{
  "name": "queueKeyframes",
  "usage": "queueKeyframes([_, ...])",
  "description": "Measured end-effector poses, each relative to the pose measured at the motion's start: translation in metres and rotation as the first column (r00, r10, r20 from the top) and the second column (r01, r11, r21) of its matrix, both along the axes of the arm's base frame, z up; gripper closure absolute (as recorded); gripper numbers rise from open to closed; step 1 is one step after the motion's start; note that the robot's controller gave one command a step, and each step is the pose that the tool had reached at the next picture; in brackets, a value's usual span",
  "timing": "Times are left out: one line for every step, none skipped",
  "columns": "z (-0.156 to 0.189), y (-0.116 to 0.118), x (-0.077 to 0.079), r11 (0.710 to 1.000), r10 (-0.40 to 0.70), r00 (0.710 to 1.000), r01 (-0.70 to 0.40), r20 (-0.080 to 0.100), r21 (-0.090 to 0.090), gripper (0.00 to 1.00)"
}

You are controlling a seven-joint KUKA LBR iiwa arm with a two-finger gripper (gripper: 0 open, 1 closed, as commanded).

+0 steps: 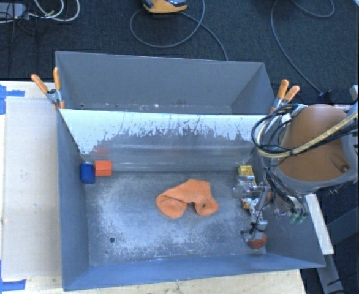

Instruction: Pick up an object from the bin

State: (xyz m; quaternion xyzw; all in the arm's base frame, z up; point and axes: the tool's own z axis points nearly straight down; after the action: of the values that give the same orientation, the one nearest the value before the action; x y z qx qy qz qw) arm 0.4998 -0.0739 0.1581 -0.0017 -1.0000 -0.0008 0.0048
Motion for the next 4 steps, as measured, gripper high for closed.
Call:
queueKeyframes([0.004, 0.000, 0.002, 1.000, 0.003, 1.000, -0.003, 0.008, -0.001, 0.00])
queueKeyframes([-0.062, 0.059, 0.059, 0.995, 0.097, 0.995, -0.097, 0.009, 0.000, 0.00])
queueKeyframes([-0.059, 0.068, 0.066, 0.987, 0.160, 0.987, -0.160, -0.003, 0.003, 0.00])
queueKeyframes([-0.041, 0.077, 0.075, 1.000, 0.010, 1.000, -0.010, 0.010, 0.000, 0.00])
